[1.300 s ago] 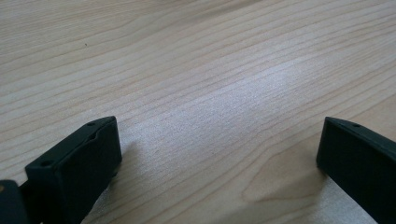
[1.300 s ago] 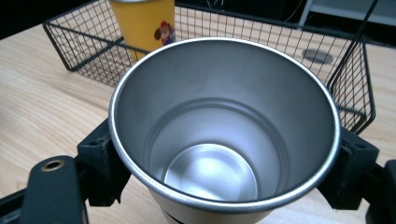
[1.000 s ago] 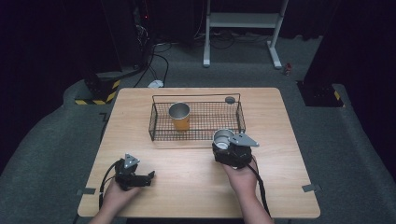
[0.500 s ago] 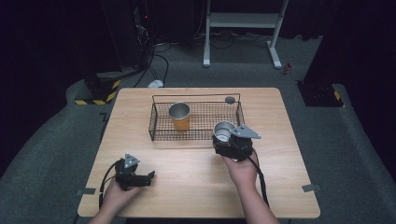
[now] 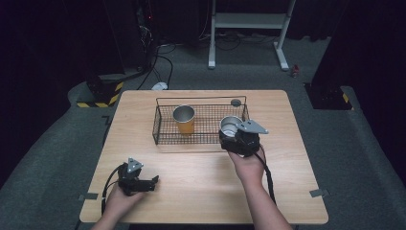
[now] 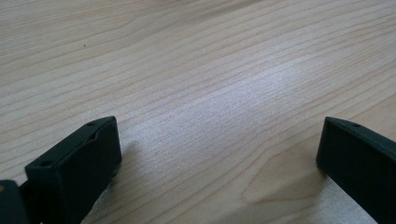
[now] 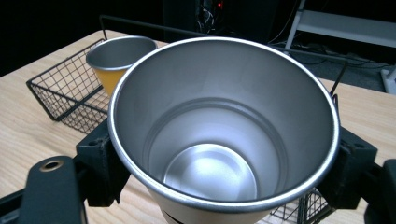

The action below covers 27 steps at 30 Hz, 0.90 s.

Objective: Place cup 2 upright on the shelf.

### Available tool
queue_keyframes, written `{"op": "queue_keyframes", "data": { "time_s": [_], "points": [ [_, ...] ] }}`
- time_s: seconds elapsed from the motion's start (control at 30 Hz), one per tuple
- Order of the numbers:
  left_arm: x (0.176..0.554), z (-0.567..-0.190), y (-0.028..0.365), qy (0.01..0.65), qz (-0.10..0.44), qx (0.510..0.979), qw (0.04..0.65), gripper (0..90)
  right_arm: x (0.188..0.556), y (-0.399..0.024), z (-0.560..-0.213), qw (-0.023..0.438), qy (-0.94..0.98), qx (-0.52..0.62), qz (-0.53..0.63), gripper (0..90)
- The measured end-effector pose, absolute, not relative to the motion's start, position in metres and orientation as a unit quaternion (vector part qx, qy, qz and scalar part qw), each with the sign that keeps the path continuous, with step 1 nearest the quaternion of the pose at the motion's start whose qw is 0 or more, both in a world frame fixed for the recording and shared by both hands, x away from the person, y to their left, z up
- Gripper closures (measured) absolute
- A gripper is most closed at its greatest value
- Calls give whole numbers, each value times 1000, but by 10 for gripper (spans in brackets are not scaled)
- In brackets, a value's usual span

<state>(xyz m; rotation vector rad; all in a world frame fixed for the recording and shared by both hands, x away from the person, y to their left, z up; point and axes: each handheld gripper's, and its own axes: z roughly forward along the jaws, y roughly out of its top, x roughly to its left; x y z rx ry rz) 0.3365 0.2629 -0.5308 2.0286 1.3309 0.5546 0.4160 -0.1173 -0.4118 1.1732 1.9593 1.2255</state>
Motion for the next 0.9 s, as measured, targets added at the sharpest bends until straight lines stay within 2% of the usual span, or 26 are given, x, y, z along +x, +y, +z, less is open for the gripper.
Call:
{"op": "queue_keyframes", "data": {
  "time_s": [0.9],
  "points": [
    [336, -531, 263, 507, 210, 772, 321, 2, 454, -110, -393, 280, 716, 451, 453, 184]
  ]
}}
